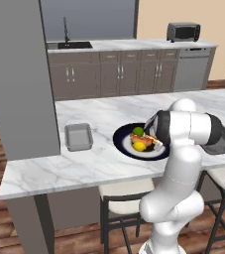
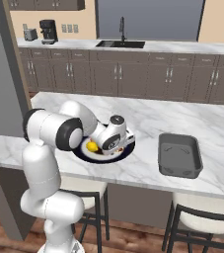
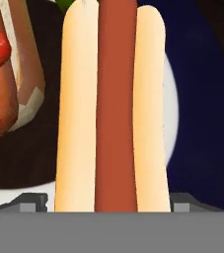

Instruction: Place one cooked food and one vegetable from the large plate to each tupperware container.

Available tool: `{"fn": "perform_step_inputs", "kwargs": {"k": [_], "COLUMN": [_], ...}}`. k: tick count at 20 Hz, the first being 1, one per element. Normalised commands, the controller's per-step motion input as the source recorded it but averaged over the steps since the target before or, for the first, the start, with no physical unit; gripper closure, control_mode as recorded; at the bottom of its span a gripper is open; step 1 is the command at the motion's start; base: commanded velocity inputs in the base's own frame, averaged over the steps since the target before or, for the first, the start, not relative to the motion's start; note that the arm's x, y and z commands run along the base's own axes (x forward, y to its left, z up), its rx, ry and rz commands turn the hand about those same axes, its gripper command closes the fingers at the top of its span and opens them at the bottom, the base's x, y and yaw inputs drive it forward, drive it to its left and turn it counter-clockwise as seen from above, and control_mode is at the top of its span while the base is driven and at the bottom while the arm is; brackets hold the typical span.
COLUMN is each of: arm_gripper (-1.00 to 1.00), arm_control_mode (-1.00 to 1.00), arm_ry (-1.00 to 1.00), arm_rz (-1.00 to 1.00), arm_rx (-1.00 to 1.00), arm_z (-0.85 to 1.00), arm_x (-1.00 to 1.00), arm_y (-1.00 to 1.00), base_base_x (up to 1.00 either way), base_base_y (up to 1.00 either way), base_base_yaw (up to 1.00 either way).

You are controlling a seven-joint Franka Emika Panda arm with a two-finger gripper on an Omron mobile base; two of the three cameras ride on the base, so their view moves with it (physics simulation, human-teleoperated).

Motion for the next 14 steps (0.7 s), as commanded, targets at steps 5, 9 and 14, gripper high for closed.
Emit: {"fn": "perform_step_inputs", "kwargs": {"k": [5, 9, 14], "arm_gripper": [1.0, 1.0, 1.0], "arm_control_mode": [-1.0, -1.0, -1.0], "arm_ry": [0.0, 0.0, -0.05], "arm_rz": [0.03, 0.03, 0.01], "arm_rx": [0.01, 0.07, 0.08], "arm_z": [-0.11, 0.0, 0.02], "arm_x": [0.08, 0.0, -0.22], "arm_y": [0.0, 0.0, -0.07], "base_base_x": [0.0, 0.0, 0.0], "base_base_y": [0.0, 0.0, 0.0], "base_base_yaw": [0.0, 0.0, 0.0]}}
